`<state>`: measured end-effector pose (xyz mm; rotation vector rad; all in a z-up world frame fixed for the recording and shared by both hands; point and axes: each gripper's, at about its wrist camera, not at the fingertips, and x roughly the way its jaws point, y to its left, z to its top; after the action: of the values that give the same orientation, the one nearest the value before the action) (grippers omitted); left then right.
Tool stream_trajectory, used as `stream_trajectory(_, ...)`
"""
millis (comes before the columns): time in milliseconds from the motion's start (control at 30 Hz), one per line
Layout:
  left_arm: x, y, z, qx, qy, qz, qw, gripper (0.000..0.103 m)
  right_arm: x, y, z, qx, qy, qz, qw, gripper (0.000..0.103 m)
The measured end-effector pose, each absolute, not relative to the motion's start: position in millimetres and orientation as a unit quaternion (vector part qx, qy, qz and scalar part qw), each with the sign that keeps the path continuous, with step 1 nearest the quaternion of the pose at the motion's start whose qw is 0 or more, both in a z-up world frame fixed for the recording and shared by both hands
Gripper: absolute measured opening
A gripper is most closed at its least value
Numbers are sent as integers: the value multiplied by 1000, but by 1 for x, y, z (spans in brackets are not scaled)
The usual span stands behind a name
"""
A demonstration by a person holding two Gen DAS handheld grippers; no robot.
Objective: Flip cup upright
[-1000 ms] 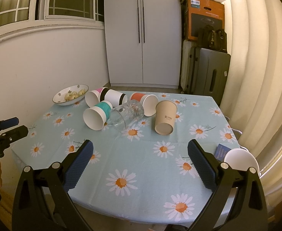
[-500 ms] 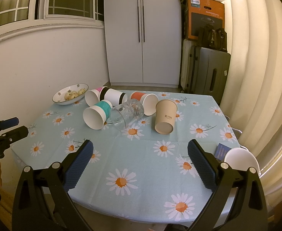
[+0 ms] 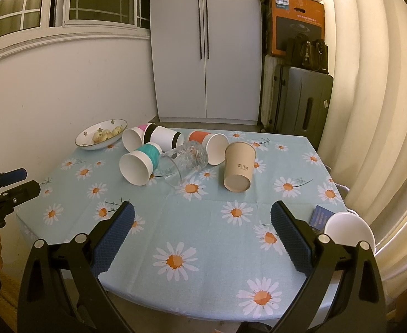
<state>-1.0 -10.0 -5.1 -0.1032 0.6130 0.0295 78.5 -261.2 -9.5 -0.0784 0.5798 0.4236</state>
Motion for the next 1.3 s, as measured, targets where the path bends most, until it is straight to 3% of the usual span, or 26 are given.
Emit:
stream_trajectory(600, 1, -8, -8, -53, 307, 13, 950, 96, 89, -256, -13, -38, 305, 215, 927, 97)
stream_trajectory(900, 30, -2, -10, -60, 340, -7, 938, 97, 138, -253, -6, -27, 341, 202, 918, 97)
stream_trajectory(1133, 71, -6, -7, -122, 373, -89, 915, 96, 197, -246, -14, -39, 395, 202, 895, 97)
stream_trajectory(1300, 104, -21, -13, -139, 385, -109, 906, 96, 252, -242, -29, -36, 445, 196, 873, 87)
